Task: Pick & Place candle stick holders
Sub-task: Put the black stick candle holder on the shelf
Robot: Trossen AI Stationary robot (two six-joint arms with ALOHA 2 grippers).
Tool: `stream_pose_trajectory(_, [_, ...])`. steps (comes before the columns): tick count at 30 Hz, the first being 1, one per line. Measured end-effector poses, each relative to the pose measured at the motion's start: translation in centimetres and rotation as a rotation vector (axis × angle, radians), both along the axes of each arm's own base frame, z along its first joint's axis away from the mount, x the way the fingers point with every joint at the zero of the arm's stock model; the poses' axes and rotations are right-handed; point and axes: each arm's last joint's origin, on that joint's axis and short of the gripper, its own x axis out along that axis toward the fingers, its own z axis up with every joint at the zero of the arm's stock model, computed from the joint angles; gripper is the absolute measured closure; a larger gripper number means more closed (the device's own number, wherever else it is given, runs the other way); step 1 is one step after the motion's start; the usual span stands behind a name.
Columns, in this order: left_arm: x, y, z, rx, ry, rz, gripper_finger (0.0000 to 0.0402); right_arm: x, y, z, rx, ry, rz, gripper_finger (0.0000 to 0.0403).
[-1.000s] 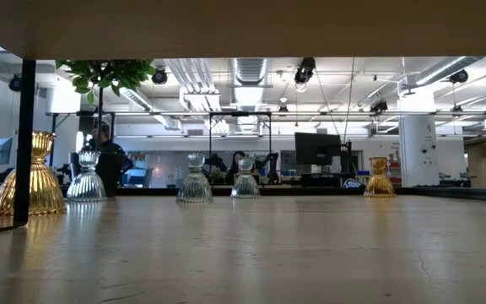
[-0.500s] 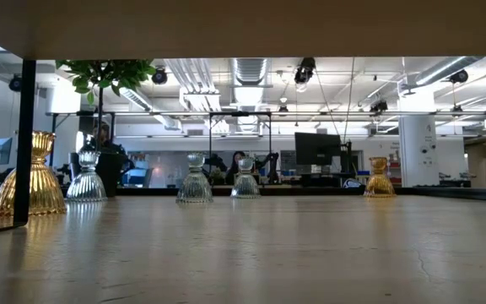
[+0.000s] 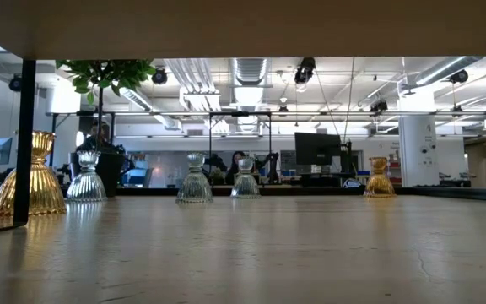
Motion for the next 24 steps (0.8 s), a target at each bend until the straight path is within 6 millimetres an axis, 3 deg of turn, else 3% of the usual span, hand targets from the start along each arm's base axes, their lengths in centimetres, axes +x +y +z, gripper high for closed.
stream_pose_trajectory(16, [0.0, 0.0, 0.0, -0.001, 0.0, 0.0, 0.0248, 0.5, 1.5, -3.0, -0.065, 0.085, 0.005, 0.0394])
stream_pose_trajectory(24, [0.0, 0.0, 0.0, -0.001, 0.0, 0.0, 0.0248, 0.6, 1.8, -3.3, -0.063, 0.094, 0.006, 0.0394])
